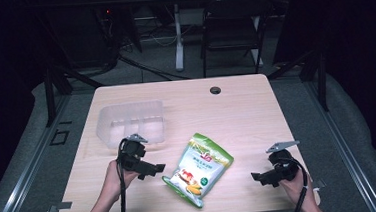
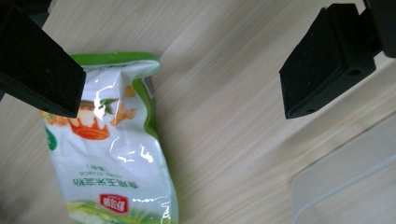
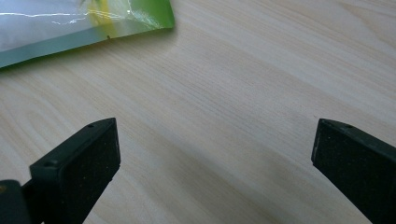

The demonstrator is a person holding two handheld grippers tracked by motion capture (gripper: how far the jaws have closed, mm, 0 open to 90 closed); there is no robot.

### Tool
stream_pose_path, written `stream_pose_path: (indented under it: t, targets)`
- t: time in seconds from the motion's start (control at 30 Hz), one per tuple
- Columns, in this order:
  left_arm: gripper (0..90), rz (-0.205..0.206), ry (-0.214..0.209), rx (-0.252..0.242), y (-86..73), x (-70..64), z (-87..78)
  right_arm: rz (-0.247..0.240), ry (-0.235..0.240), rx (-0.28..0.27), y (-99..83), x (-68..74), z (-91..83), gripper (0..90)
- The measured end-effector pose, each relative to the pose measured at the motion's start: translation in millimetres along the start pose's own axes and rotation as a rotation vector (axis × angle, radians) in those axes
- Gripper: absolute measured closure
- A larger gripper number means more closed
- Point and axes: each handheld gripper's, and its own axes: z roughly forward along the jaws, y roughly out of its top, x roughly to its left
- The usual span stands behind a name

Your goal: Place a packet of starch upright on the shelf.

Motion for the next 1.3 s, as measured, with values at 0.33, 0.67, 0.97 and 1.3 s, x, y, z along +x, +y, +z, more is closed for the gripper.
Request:
stream_pose_path:
  t: [0.33, 0.67, 0.97, 1.3]
  targets:
    - [0.4, 0.044, -0.039, 0.007, 23.8, -5.6, 12.1, 0.001, -0.001, -0.003, 0.2, 0.7, 0.4, 0.7]
    - [0.4, 0.088, -0.083, 0.035, 51.9, -12.0, 35.4, 0.001, 0.004, -0.004, 0.1, 0.3, 0.3, 0.7]
    - [0.4, 0.124, -0.113, 0.069, 69.1, -18.0, 57.9, 0.001, 0.0, -0.007, 0.0, 0.8, 0.4, 0.7]
    - [0.4, 0.122, -0.111, 0.121, 79.9, -14.4, 84.8, 0.001, 0.002, -0.004, -0.1, 0.5, 0.8, 0.7]
